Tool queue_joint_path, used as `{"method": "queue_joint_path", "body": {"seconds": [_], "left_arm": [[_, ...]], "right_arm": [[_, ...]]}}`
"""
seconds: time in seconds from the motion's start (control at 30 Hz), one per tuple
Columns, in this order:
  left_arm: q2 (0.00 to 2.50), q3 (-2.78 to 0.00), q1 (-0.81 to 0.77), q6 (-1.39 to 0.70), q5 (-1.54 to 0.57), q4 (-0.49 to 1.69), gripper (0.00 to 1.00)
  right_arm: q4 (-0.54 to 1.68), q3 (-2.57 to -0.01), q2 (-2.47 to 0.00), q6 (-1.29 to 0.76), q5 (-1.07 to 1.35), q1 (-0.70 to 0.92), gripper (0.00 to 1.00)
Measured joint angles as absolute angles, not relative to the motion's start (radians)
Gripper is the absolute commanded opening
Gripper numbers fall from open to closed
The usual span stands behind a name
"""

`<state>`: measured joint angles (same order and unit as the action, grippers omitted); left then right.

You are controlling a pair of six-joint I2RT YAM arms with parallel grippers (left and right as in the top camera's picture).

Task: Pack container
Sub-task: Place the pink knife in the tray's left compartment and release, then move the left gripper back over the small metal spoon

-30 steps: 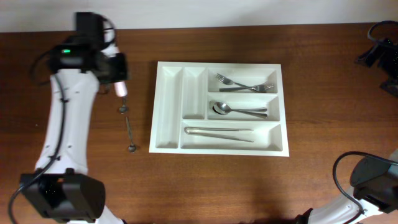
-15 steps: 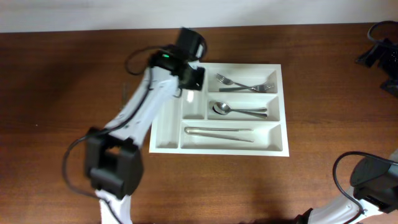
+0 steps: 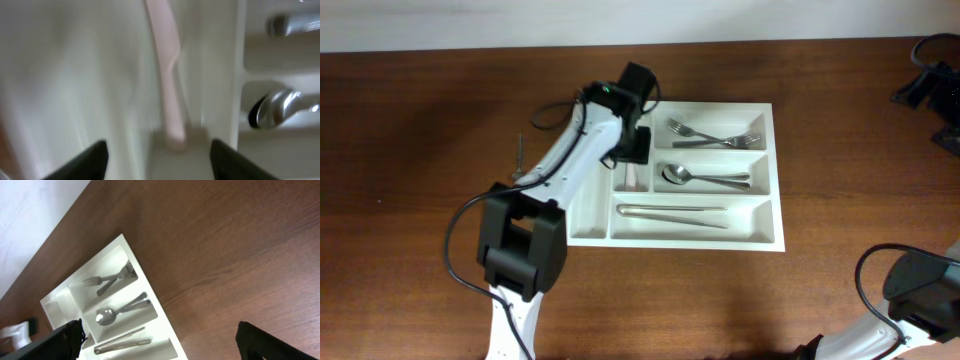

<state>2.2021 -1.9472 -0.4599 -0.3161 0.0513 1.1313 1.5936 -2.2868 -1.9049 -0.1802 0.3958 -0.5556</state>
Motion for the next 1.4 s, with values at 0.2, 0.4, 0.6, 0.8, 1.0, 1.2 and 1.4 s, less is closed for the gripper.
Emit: {"method": "queue_joint_path", "body": {"seconds": [0.2, 0.4, 0.6, 0.8, 1.0, 1.2, 1.4], "left_arm": [[2.201, -2.327, -0.355, -0.307, 0.183, 1.468, 0.87], [2.191, -2.540, -0.155, -0.302, 0.261, 1.606, 1.00], [2.192, -2.526, 0.031, -0.231, 0.156, 1.601, 1.00], [2.222, -2.429, 0.073, -0.156, 0.051, 1.597, 0.91], [2.317, -2.333, 0.068, 0.001, 0.022, 1.582, 0.84], [2.368, -2.241, 0.068, 0.069, 0.024, 1.509, 0.71], [2.397, -2.195, 0.068, 0.083, 0.022, 1.571, 0.62]], "right_arm": [[1.594, -2.287, -1.905, -0.180, 0.396, -0.556, 0.99], [1.594, -2.287, -1.905, -0.180, 0.396, -0.556, 0.99], [1.594, -2.287, -1.905, -0.181, 0.396, -0.556, 0.99], [1.594, -2.287, -1.905, -0.180, 0.396, -0.556, 0.99], [1.594, -2.287, -1.905, -0.180, 0.396, -0.556, 0.99], [1.594, -2.287, -1.905, -0.180, 0.396, -0.556, 0.99], [1.594, -2.287, -1.905, -0.180, 0.396, -0.556, 0.99]]}}
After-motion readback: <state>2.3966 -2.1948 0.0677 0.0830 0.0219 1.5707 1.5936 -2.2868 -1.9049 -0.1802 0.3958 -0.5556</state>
